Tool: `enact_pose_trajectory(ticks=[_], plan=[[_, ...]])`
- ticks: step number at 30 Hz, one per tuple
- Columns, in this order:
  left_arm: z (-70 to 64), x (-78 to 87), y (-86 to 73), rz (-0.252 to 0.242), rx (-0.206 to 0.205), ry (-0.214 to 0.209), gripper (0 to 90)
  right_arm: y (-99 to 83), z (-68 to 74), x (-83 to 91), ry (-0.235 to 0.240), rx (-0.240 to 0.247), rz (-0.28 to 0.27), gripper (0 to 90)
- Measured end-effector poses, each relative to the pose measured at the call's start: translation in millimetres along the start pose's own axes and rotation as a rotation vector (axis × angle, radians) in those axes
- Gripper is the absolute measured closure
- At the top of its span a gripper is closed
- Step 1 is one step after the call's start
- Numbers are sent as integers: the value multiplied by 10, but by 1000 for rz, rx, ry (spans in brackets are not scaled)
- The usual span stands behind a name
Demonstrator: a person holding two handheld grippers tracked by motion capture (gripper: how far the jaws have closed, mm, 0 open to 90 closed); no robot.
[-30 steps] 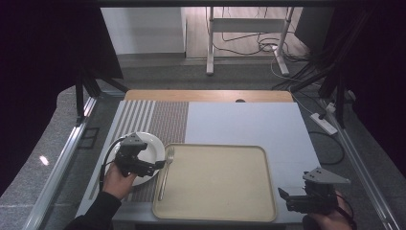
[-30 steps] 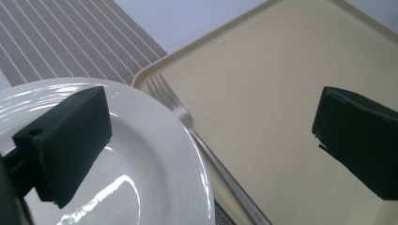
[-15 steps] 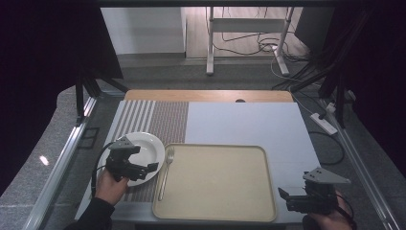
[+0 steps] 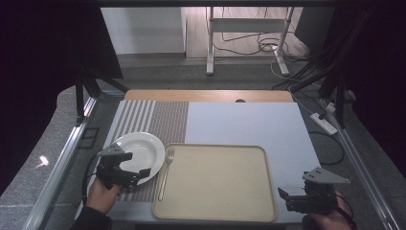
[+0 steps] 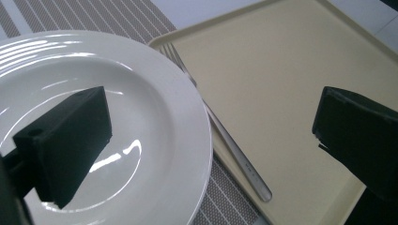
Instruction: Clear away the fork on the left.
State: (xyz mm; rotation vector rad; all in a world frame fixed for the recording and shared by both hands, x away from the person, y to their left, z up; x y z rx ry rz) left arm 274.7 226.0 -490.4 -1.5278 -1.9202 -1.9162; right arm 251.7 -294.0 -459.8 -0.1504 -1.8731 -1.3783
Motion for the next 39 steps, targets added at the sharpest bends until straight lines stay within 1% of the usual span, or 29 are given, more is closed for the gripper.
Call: enact_pose_trajectory(ticks=[5, 8, 19, 29, 31, 39], plan=[[4, 85, -63, -7, 12, 22, 0, -1, -1, -2, -1, -1, 1, 7], [1, 123, -105, -1, 14, 33, 0, -2, -2, 0, -2, -2, 1, 8], [-5, 218, -237, 9, 37, 42, 0, -3, -2, -2, -3, -2, 3, 7], [-20, 278, -340, 30, 44, 56, 0, -3, -5, -3, -2, -6, 3, 7], [-25, 300, -345, 18, 43, 64, 0, -2, -6, -3, 0, -8, 3, 7], [-43, 363, -375, 5, 40, 87, 0, -3, -7, -5, -3, -7, 4, 7]])
Point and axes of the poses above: each handheld gripper's, and its own axes: x roughly backward along the jaws, y roughly out of its top, z roughly to its left, the point moved 4 cm from there along -x, roughly forward along the jaws, and after that the axes turned 1 degree about -z, right-handed, at the moved point
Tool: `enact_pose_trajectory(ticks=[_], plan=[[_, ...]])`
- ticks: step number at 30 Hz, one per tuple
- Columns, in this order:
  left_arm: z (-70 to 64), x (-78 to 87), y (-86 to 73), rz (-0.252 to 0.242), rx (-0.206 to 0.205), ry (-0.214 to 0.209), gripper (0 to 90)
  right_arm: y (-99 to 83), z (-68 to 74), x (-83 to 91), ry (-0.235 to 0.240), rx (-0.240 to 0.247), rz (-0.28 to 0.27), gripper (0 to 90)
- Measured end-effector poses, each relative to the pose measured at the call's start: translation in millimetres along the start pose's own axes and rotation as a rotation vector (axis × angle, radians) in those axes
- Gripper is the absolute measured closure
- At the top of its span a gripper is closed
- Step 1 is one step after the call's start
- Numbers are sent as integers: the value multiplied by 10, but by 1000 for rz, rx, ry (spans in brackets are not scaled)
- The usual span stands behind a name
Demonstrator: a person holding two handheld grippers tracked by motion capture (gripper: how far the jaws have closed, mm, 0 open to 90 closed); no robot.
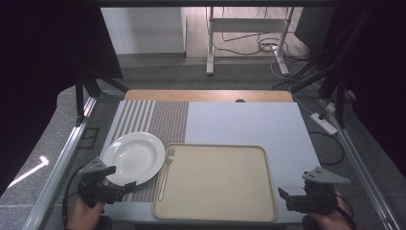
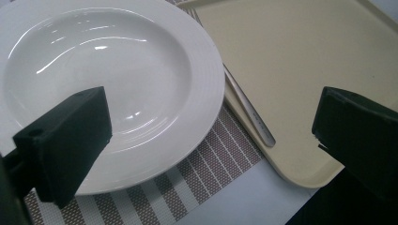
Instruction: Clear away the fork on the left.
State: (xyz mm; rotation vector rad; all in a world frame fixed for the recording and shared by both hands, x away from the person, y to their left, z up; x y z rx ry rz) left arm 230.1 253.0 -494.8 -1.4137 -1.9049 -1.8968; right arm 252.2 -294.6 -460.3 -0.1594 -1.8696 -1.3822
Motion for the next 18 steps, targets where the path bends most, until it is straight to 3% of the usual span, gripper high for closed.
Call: enact_pose_trajectory(ticks=[8, 18], plan=[[-7, 76, -37, -21, 7, 15, 0, 0, -1, 1, -1, -2, -1, 7], [-21, 158, -96, -21, -2, 68, 0, 2, 3, 4, -5, 0, 0, 7]])
Point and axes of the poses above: each handheld gripper's, and its own axes: x roughly backward along the jaws, y roughly out of its top, z roughly to its left, the point moved 4 cm from there along -x, roughly forward along the jaws, and after that the axes turned 1 degree about -z, right-handed, at the moved point
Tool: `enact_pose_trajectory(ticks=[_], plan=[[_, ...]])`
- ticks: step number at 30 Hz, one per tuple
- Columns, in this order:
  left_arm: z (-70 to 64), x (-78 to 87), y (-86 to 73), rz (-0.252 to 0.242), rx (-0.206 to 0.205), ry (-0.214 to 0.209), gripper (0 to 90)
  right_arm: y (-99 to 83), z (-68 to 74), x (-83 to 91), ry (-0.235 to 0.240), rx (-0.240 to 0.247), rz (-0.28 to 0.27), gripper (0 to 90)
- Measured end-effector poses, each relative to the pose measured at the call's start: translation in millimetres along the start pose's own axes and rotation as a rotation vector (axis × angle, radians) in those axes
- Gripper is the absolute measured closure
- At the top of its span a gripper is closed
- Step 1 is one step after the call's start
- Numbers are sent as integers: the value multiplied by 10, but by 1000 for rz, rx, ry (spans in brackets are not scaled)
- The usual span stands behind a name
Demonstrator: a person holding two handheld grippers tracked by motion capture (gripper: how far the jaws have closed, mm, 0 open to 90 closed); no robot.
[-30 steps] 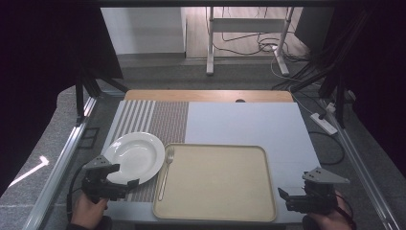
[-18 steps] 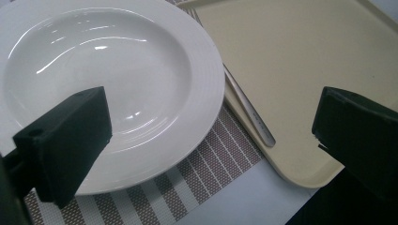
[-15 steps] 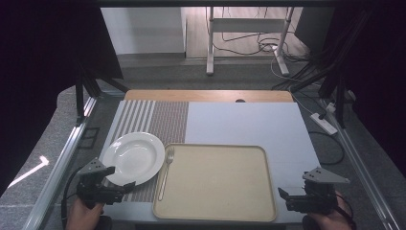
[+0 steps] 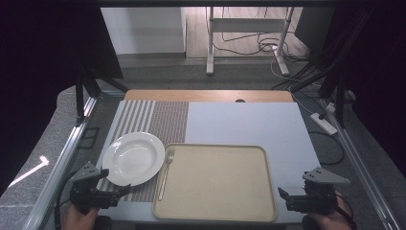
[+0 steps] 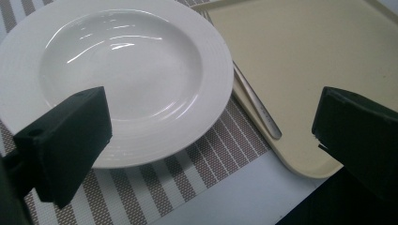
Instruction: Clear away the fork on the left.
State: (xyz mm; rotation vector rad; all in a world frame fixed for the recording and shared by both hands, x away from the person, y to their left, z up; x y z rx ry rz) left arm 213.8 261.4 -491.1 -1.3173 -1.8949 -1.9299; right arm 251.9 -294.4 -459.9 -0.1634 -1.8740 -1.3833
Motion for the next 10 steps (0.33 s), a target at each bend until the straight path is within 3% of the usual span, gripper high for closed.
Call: enact_pose_trajectory(ticks=[10], plan=[[3, -4, 4, 4, 7, 5, 0, -4, -5, 0, 3, 3, -1, 8]])
Point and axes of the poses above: each handheld gripper's, and its own axes: x roughly backward along the jaws, y roughly out of its top, z roughly to its left, the point moved 4 cm from there along -x, roughly forward along the jaws, and after that the axes turned 1 degree about -z, right-handed, at the moved point
